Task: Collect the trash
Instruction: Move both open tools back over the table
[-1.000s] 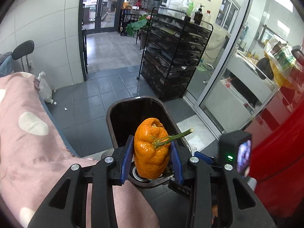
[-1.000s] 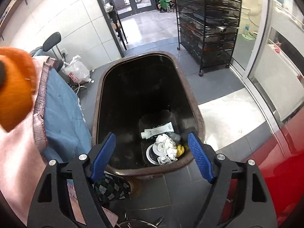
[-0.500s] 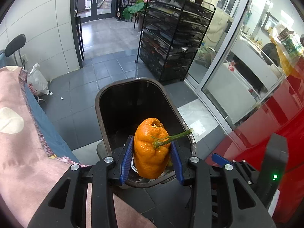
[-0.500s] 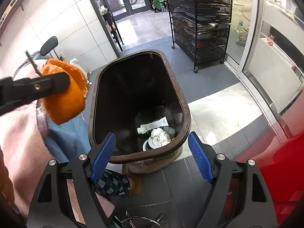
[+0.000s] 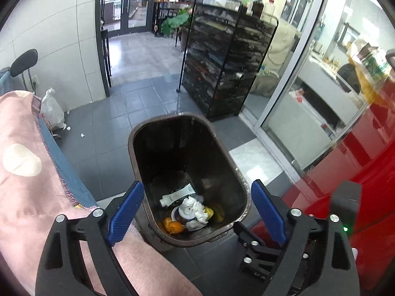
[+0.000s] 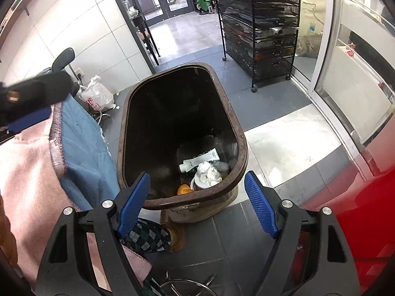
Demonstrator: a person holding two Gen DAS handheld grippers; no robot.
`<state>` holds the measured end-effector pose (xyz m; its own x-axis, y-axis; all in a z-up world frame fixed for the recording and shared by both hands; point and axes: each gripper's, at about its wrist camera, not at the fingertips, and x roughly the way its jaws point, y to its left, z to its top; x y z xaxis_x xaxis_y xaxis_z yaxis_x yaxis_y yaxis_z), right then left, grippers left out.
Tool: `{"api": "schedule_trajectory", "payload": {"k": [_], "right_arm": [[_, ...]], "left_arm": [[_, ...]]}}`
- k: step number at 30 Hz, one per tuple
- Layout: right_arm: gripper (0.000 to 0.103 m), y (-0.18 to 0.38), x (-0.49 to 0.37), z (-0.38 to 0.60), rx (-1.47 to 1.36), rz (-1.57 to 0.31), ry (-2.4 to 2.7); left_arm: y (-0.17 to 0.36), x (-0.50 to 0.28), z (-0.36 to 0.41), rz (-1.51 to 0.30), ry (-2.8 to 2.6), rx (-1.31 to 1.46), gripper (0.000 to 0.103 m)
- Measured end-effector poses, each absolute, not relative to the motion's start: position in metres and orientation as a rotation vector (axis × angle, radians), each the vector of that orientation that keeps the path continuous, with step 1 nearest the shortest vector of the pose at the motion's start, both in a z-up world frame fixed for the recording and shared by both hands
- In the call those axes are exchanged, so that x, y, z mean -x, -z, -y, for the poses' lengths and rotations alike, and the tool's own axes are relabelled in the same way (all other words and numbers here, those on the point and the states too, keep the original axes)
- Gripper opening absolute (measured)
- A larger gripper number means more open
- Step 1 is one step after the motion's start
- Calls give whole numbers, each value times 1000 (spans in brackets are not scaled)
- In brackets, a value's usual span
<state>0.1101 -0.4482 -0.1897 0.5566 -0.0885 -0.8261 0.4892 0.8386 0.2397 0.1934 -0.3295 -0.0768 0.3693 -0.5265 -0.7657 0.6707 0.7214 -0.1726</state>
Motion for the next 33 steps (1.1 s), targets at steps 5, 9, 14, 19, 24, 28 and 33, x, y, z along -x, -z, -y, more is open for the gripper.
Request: {"api": "schedule_trajectory", "payload": {"k": [5,9,14,19,24,28,33], "right_arm": [[81,178,-113,440,-465,-901,338],[84,168,-117,432,-449,-879,316],[84,150,-125,419,-430,-855,266],[85,128,-138,397,-392,-828,187],[86,105,-152,367,-341,-806,85],[86,89,-163,338,-295,-792,6],[86,71,-175,300,-228,-782,-89]], "left_arm": [[52,-182,313,-843,772,-166,91],[36,-174,289,-792,746,-122,95],[21,-169,261,-763,702,-100,96],[7,-162,222,-730,647,-71,97],[-2,-157,183,-695,565,-40,97],[-5,-155,151,-674,479,-22,97],[-4,-152,106,-668,367,18,97]]}}
